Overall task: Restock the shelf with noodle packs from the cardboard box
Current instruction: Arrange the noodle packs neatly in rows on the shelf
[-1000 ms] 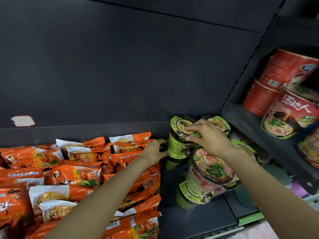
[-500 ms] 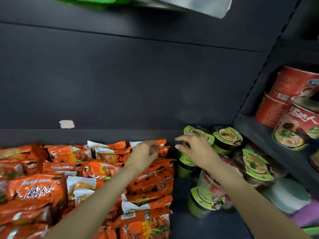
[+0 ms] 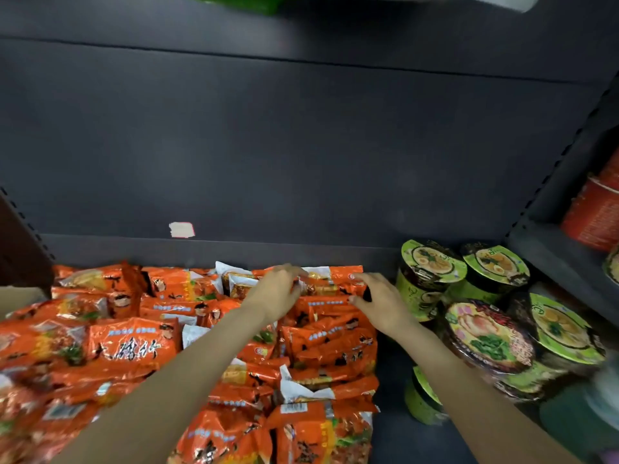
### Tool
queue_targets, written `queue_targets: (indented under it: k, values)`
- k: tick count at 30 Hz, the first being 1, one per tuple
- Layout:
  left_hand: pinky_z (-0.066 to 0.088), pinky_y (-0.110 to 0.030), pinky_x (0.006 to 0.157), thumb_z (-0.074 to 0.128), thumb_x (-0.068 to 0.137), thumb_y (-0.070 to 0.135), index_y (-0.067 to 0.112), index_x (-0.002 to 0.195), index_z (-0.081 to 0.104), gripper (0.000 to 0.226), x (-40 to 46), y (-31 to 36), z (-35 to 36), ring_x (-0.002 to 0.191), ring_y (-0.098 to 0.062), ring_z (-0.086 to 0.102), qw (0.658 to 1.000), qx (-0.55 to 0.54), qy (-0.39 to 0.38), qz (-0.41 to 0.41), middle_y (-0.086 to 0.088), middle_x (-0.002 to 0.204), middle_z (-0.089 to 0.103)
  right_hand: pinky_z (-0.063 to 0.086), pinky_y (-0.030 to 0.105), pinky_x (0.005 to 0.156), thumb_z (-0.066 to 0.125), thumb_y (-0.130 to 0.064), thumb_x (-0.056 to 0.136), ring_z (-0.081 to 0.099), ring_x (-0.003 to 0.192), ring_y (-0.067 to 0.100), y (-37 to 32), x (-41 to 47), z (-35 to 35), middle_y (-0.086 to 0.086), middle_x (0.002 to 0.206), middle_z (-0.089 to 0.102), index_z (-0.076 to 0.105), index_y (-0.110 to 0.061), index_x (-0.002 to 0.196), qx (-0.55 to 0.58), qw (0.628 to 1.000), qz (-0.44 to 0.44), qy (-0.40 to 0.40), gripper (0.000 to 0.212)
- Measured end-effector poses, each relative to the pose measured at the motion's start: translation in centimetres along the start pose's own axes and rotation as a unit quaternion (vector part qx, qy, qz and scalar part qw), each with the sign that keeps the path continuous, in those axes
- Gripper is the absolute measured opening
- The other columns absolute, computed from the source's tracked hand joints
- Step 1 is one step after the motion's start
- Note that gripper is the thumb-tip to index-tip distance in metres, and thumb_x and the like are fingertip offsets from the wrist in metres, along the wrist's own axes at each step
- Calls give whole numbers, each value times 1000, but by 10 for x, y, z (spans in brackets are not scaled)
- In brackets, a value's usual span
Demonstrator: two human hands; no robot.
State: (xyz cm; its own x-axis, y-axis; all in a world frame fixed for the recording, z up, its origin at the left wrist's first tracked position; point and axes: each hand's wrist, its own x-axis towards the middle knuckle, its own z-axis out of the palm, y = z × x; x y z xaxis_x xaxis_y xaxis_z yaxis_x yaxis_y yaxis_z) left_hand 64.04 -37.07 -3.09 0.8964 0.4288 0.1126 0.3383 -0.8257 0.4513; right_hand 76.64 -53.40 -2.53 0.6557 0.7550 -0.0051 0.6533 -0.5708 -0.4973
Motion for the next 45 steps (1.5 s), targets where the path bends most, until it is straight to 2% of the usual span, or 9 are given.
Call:
queue_targets:
  k: [3, 7, 14, 19, 24, 29, 33, 39, 45]
  values:
    - [26, -28, 112, 41, 95, 10, 15, 141, 40, 46, 17, -14, 9, 136, -21, 34, 988, 89, -103, 72, -5, 149, 37, 27, 28, 108, 54, -22, 94, 35, 134, 21, 5, 14, 11, 7, 144, 38, 38, -15, 141, 18, 999, 38, -7, 49]
    - [24, -33, 115, 38, 97, 14, 16, 146, 31, 49, 32, -26, 14, 142, -19, 23, 980, 135, -120, 83, -1, 154, 26, 22, 27, 112, 49, -17, 96, 30, 137, 24, 14, 30, 26, 9, 147, 32, 36, -14, 143, -4, 998, 62, -16, 49]
    - [20, -27, 116, 39, 97, 14, 21, 128, 57, 37, 35, -40, 16, 143, -14, 19, 983, 79, -122, 111, 2, 154, 27, 36, 31, 102, 51, -12, 93, 39, 118, 21, 19, 43, 30, 5, 120, 44, 59, -15, 118, -81, 994, 73, 30, 26]
    - [12, -26, 117, 44, 91, 6, 27, 120, 64, 41, 40, -45, 11, 145, -15, 11, 979, 44, -153, 125, 0, 156, 20, 41, 23, 81, 55, -10, 91, 54, 102, 16, 19, 45, 29, 2, 108, 53, 61, -16, 99, -72, 995, 71, 14, 11]
    - [5, -27, 118, 45, 89, 2, 29, 115, 67, 44, 43, -48, 12, 146, -14, 3, 974, 15, -192, 123, 0, 158, 13, 40, 21, 80, 57, -5, 88, 54, 98, 13, 20, 46, 29, -3, 101, 51, 61, -15, 91, -65, 996, 55, -1, 12]
    - [19, -27, 116, 46, 91, 2, 22, 107, 69, 35, 40, -47, 11, 142, -15, 21, 982, -34, -159, 98, 0, 152, 30, 43, 23, 80, 57, -13, 89, 58, 95, 15, 17, 45, 32, 1, 102, 58, 53, -17, 97, 6, 998, 68, -15, 10]
    - [46, -38, 93, 46, 93, 7, 22, 102, 52, 18, 42, -51, 15, 110, -24, 56, 994, -73, -66, 44, -6, 119, 59, 48, 26, 86, 55, -12, 92, 59, 99, 15, 20, 42, 35, 0, 107, 59, 54, -17, 105, 27, 997, 73, -3, 14]
    - [43, -31, 99, 53, 93, 9, 17, 126, 57, 34, 57, -38, 19, 118, -25, 49, 997, 52, -56, 13, -8, 126, 52, 44, 8, 61, 54, -3, 91, 58, 68, 1, 21, 43, 32, -1, 94, 66, 66, -18, 94, 18, 993, 94, 67, 20]
    - [46, -34, 95, 56, 90, 11, 16, 120, 61, 30, 64, -37, 14, 113, -27, 53, 998, 38, -56, 0, -8, 124, 54, 52, 31, 88, 60, -12, 90, 61, 99, 18, 14, 48, 25, 5, 108, 60, 70, -22, 104, 18, 989, 81, 125, 20]
